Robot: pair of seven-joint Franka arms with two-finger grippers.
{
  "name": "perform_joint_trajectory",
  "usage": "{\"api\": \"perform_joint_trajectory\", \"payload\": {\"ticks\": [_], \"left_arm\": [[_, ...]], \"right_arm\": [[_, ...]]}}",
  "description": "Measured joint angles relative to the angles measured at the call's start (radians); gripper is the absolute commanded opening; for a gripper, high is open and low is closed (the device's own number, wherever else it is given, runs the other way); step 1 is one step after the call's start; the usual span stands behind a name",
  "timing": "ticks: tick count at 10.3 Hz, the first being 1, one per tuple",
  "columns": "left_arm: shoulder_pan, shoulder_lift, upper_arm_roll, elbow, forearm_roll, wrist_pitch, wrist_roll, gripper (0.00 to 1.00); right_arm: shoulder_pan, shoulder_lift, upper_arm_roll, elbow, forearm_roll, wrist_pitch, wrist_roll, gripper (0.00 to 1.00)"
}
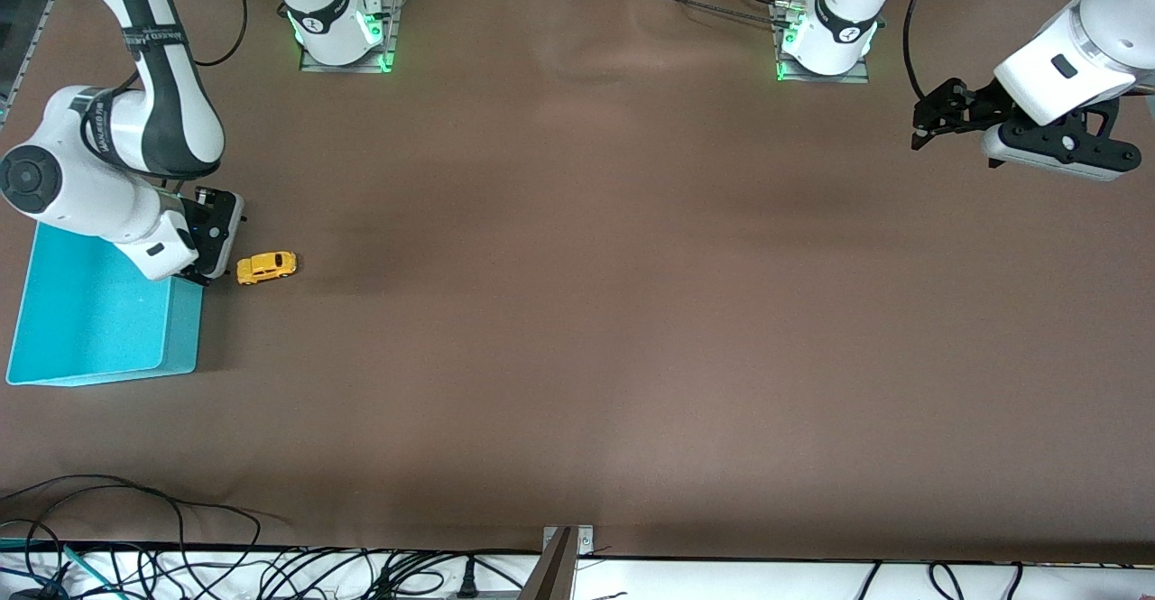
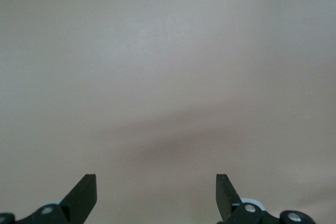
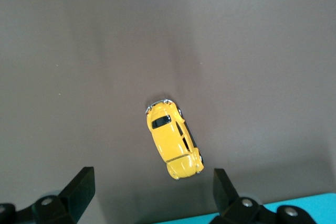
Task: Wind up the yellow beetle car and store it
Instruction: 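Grasp the yellow car with the right gripper and lift it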
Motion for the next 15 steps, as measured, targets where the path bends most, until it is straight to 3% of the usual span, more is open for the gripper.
{"api": "perform_joint_trajectory", "payload": {"ticks": [6,10,15], "left_arm": [[0.028,0.023,0.005,0.003,0.000,0.006,-0.003,1.00],[0.022,0.024,-0.040,0.022,0.008,0.008,-0.123,1.00],[0.022,0.024,-0.048,0.031,0.009,0.008,-0.144,1.00]], "right_arm": [[-0.022,0.070,-0.001,-0.043,0.000,0.101,-0.084,1.00],[-0.028,0.109,-0.002,-0.073,0.000,0.185,-0.116,1.00],[-0.030,0.164,-0.003,-0.074,0.024,0.253,-0.166,1.00]]}}
